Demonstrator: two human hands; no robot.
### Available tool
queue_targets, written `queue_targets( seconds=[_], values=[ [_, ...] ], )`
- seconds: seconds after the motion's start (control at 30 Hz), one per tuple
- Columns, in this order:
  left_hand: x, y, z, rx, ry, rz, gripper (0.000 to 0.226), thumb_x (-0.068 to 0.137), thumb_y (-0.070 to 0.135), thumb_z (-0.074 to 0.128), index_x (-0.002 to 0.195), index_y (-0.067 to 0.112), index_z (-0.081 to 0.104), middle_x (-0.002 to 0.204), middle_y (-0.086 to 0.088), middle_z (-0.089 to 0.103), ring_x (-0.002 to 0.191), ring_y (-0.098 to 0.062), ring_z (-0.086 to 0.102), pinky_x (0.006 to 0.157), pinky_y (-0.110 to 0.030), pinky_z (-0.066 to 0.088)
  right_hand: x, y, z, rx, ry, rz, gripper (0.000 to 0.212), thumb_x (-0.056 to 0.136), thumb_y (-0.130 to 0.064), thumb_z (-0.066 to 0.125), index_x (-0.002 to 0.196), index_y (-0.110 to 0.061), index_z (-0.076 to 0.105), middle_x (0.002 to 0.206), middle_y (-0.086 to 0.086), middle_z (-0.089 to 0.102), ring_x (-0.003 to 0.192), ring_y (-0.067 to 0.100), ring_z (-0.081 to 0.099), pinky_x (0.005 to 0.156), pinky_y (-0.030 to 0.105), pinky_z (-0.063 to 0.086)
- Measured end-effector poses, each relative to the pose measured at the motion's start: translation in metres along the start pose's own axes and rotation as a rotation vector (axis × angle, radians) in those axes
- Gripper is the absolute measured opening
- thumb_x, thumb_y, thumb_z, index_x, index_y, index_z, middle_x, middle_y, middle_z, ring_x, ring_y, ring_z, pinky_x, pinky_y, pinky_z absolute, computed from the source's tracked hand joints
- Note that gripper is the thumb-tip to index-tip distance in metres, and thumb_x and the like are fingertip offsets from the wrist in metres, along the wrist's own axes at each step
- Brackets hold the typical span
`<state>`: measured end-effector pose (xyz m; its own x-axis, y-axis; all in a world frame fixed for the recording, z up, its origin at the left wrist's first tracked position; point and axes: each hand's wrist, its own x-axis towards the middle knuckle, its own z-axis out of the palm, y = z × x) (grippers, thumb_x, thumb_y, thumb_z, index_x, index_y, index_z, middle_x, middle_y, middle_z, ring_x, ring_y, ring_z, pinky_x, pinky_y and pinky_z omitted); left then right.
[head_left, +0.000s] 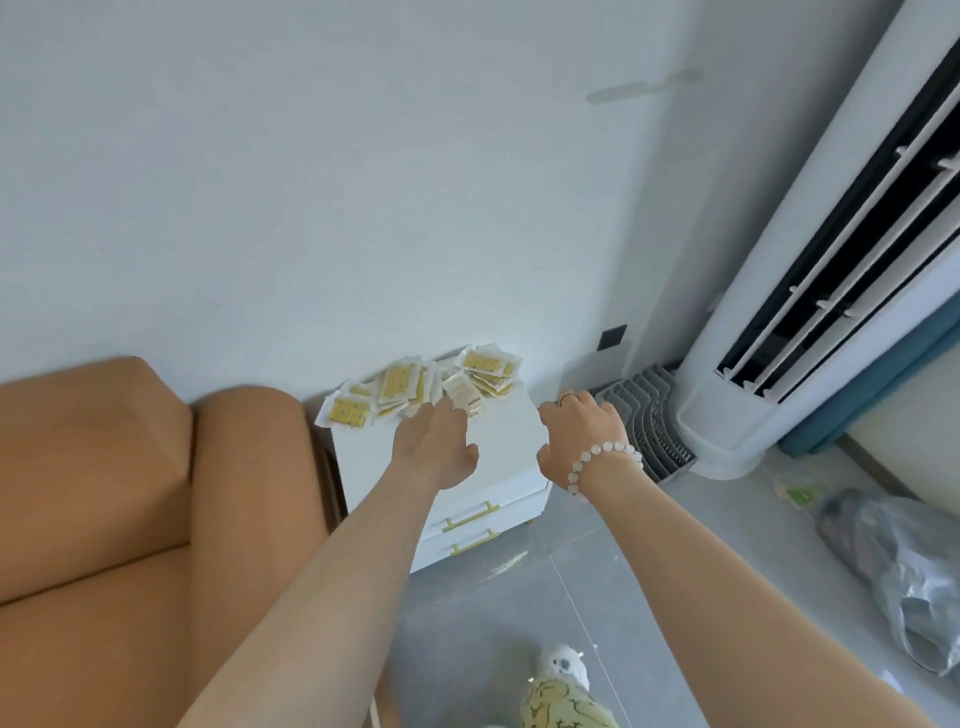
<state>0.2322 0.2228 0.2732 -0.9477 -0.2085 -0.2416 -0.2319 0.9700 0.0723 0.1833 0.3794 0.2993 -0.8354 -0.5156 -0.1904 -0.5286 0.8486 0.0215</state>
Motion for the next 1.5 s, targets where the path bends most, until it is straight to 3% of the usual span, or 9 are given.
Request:
queue_targets(
  seconds=[0.37, 0.67, 0.8, 0.93, 1.13, 1.23, 1.3, 1.37, 1.5],
  values=[
    [0.113, -0.046, 0.038, -0.177, -0.132, -0.214, 0.034, 0.096, 0.035, 0.041, 0.121, 0.016, 0.053, 0.126, 0.0, 0.049, 0.119, -0.02, 0.045, 0.09, -0.032, 0.042, 0.148, 0.004, 0.043, -0.011, -0.114, -0.226, 0.034, 0.092, -0.023, 0.044, 0.124, -0.014, 0.048, 0.127, 0.005, 0.047, 0.12, 0.021, 0.042, 0.096, 0.032, 0.036],
    [0.21, -0.086, 0.072, -0.286, -0.191, -0.419, 0.029, 0.096, 0.035, 0.042, 0.116, 0.02, 0.056, 0.122, 0.006, 0.053, 0.114, -0.014, 0.049, 0.088, -0.028, 0.043, 0.276, 0.056, 0.079, 0.027, -0.218, -0.238, 0.033, 0.091, -0.025, 0.043, 0.123, -0.019, 0.049, 0.129, -0.001, 0.047, 0.12, 0.016, 0.043, 0.092, 0.027, 0.038],
    [0.228, -0.11, 0.102, -0.342, -0.219, -0.549, 0.035, 0.095, 0.035, 0.047, 0.127, 0.02, 0.048, 0.126, 0.005, 0.05, 0.115, -0.015, 0.05, 0.088, -0.028, 0.043, 0.317, 0.063, 0.106, 0.05, -0.267, -0.221, 0.032, 0.092, -0.026, 0.043, 0.123, -0.021, 0.048, 0.126, -0.002, 0.047, 0.117, 0.014, 0.045, 0.089, 0.024, 0.041],
    [0.238, -0.126, 0.135, -0.414, -0.21, -0.649, 0.045, 0.093, 0.035, 0.053, 0.133, 0.019, 0.04, 0.127, 0.003, 0.049, 0.117, -0.016, 0.049, 0.091, -0.029, 0.043, 0.328, 0.067, 0.147, 0.086, -0.355, -0.204, 0.032, 0.093, -0.029, 0.042, 0.123, -0.023, 0.047, 0.124, -0.004, 0.046, 0.114, 0.012, 0.048, 0.085, 0.021, 0.044],
    [0.283, -0.166, 0.189, -0.371, -0.115, -0.874, 0.047, 0.093, 0.036, 0.053, 0.134, 0.015, 0.042, 0.129, -0.001, 0.052, 0.122, -0.021, 0.043, 0.093, -0.032, 0.041, 0.322, 0.068, 0.212, 0.192, -0.475, -0.143, 0.032, 0.092, -0.038, 0.042, 0.123, -0.031, 0.043, 0.123, -0.01, 0.041, 0.118, 0.005, 0.043, 0.086, 0.015, 0.04],
    [0.329, -0.189, 0.21, -0.517, 0.032, -0.968, 0.048, 0.092, 0.036, 0.054, 0.133, 0.011, 0.045, 0.13, -0.005, 0.052, 0.124, -0.025, 0.042, 0.097, -0.037, 0.04, 0.325, 0.042, 0.241, 0.31, -0.547, -0.133, 0.018, 0.083, -0.039, 0.052, 0.101, -0.036, 0.049, 0.1, -0.007, 0.042, 0.106, 0.01, 0.053, 0.074, 0.019, 0.043],
    [0.358, -0.2, 0.222, -0.619, 0.108, -0.955, 0.052, 0.09, 0.037, 0.056, 0.133, 0.01, 0.046, 0.131, -0.007, 0.053, 0.124, -0.026, 0.045, 0.097, -0.038, 0.041, 0.329, 0.023, 0.258, 0.41, -0.572, -0.137, 0.016, 0.083, -0.037, 0.055, 0.084, -0.044, 0.04, 0.096, -0.01, 0.041, 0.098, 0.007, 0.054, 0.068, 0.014, 0.039],
    [0.377, -0.205, 0.233, -0.692, 0.09, -0.919, 0.06, 0.089, 0.04, 0.058, 0.137, 0.008, 0.043, 0.135, -0.007, 0.05, 0.127, -0.024, 0.044, 0.1, -0.038, 0.04, 0.328, 0.007, 0.273, 0.499, -0.594, -0.132, 0.029, 0.088, -0.037, 0.053, 0.079, -0.05, 0.028, 0.104, -0.016, 0.04, 0.101, 0.0, 0.049, 0.071, 0.011, 0.037],
    [0.39, -0.206, 0.251, -0.678, -0.044, -0.885, 0.066, 0.082, 0.043, 0.066, 0.135, 0.01, 0.043, 0.134, -0.006, 0.05, 0.123, -0.024, 0.048, 0.1, -0.043, 0.043, 0.325, -0.015, 0.287, 0.594, -0.579, -0.12, 0.018, 0.09, -0.035, 0.051, 0.094, -0.046, 0.037, 0.112, -0.021, 0.041, 0.101, -0.004, 0.047, 0.072, 0.011, 0.038]
  ],
)
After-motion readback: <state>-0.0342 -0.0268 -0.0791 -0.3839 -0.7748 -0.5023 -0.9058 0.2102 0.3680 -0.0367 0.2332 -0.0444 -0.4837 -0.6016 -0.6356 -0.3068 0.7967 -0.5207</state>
